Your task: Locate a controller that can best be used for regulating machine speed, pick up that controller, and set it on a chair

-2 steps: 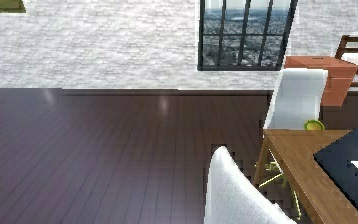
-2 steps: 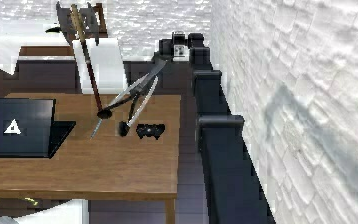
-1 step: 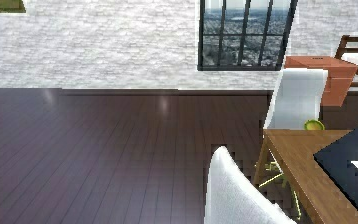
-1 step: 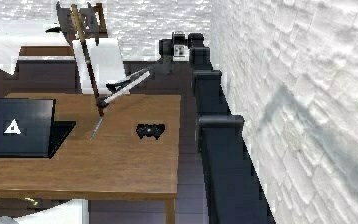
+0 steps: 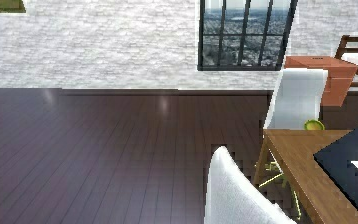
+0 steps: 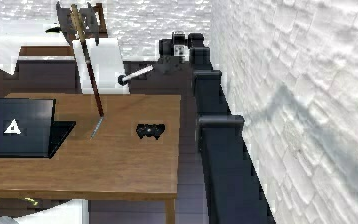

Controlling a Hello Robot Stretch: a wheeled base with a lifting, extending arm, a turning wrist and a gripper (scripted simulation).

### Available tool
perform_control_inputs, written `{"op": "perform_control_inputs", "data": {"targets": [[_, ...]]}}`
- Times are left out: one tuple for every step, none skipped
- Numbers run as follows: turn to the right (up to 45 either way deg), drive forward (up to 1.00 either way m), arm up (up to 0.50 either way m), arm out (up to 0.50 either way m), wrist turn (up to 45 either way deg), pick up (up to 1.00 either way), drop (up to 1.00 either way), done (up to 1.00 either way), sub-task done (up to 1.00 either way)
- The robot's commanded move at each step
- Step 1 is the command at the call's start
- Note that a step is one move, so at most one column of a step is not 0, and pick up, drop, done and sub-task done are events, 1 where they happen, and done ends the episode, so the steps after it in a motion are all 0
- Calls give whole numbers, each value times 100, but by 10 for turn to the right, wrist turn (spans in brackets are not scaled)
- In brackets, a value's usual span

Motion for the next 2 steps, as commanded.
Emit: {"op": "perform_control_inputs", "data": {"targets": [[0,0,0,0,240,0,0,0,0],[0,0,-30,0,0,0,0,0,0]]}}
